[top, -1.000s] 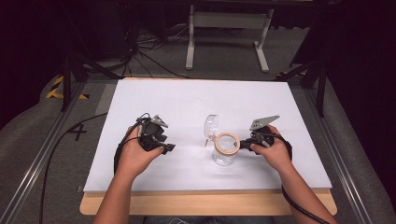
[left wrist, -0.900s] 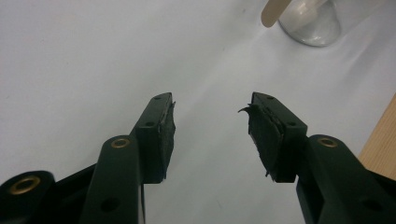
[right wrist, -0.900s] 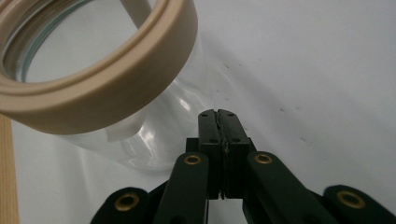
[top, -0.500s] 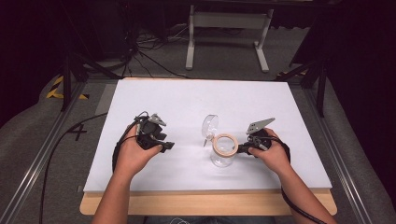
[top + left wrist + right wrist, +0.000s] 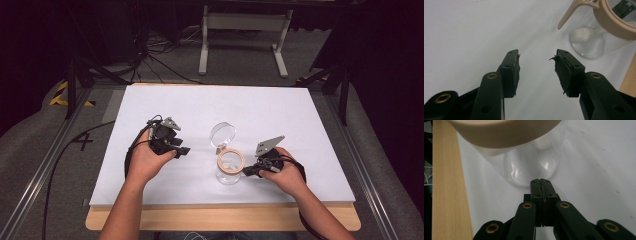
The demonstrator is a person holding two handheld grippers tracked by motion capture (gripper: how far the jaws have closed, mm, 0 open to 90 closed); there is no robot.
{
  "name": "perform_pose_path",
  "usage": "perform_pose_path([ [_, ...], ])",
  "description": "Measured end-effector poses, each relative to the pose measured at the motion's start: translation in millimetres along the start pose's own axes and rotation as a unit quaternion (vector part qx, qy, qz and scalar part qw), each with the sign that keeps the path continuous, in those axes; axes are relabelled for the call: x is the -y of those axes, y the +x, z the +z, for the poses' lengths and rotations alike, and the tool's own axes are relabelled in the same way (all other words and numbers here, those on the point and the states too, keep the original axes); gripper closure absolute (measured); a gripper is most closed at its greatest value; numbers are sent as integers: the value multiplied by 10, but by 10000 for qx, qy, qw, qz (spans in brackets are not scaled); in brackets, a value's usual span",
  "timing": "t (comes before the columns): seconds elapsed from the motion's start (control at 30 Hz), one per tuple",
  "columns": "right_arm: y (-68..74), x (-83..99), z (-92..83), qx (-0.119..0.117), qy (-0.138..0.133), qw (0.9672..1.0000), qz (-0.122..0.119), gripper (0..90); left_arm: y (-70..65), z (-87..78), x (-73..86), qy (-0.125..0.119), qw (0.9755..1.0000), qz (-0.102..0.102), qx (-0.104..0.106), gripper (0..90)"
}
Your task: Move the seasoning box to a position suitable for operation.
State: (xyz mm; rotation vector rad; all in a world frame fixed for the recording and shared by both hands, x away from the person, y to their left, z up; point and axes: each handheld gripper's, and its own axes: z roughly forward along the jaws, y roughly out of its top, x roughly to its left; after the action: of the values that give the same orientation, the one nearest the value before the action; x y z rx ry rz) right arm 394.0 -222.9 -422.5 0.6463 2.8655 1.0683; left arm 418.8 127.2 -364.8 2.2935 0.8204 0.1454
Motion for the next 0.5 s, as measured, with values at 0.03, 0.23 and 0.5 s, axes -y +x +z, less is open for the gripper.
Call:
perform_pose_path([
  [0.03,36,-14,16,-36,11,10000,-35,899,5,1,-6,29,10000,35,-5,553],
  [0.23,167,-90,99,-243,6,9995,-202,900,6,11,4,-5,10000,8,28,556],
  [0.5,211,-118,115,-261,-10,9993,-254,900,27,9,9,29,10000,-11,88,574],
])
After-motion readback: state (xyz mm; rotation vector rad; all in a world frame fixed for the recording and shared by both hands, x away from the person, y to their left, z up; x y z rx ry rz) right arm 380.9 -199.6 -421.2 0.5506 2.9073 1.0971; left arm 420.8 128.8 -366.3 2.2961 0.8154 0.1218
